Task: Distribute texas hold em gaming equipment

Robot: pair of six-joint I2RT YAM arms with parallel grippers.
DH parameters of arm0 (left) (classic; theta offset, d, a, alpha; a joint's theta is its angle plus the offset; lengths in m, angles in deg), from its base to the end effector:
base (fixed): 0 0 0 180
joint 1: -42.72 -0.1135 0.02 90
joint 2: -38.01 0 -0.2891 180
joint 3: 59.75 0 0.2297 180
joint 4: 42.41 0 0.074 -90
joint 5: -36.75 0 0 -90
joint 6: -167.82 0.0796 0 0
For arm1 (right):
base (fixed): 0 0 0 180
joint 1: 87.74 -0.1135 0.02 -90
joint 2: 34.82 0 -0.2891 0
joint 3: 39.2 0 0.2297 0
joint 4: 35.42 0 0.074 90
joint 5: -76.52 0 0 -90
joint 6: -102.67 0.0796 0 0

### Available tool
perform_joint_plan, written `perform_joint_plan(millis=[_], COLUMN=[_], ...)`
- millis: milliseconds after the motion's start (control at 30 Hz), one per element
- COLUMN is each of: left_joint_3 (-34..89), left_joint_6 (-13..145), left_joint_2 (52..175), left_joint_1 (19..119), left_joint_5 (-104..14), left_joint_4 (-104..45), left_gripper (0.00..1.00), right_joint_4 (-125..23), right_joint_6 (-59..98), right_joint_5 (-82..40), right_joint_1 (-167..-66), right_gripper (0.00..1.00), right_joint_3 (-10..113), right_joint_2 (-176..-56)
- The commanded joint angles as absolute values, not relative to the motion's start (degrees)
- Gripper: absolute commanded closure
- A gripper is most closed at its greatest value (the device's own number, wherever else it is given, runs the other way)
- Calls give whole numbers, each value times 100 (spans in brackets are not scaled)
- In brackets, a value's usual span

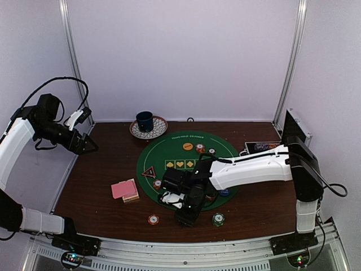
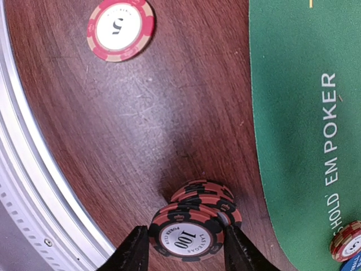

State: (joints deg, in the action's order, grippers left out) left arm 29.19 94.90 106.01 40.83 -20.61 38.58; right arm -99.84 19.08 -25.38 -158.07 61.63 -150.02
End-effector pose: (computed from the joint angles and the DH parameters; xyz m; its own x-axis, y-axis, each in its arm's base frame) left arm 0.1979 -0.0364 0.3414 -0.7569 0.2225 -0.6145 0.4851 0.8214 -0.3001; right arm 0.1175 0.3776 0.1691 -0.4325 -0.8853 -0.1706 -0.8922 0.3929 0.2227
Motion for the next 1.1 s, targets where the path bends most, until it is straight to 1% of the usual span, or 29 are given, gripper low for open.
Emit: perform_joint_plan(millis=[0,133,267,467,733,900,1067], left_joint_3=[2940,2935,2931,2948,2949,2957,2950], left_joint_6=[9575,9575,9572,9567,9566,9566,9574], left_joint_2=[10525,10521,10517,10508,10498,10509,10513], left_joint_1=[4053,4053,4053,4053,4057,4053,4053], left_joint_5=[-2001,-2009,-2004,-2007,-2014,-2012,-2011], left_joint_4=[3850,3849,3850,3851,3853,3855,3849], left_gripper=[2,2,2,2,2,2,2], right_joint_4=[-10047,-10053,-10085,-10066,-10072,-10139,-10163], right_joint_6=[1909,1899,1852,1822,1800,1770,1752], right_joint_5=[-2552,-2443,-2243,-2195,-2240,-2148,-2048], right_joint_1=[-15859,-15858,-15858,-15864,-15860,-15867,-15894], right_gripper=[50,50,43,41,46,51,54], right_joint_3=[6297,6318,6326,6333,6373,6468,6489], right_joint_2=[-15156,-15193,-15226,-15231,-15202,-15111,-15088])
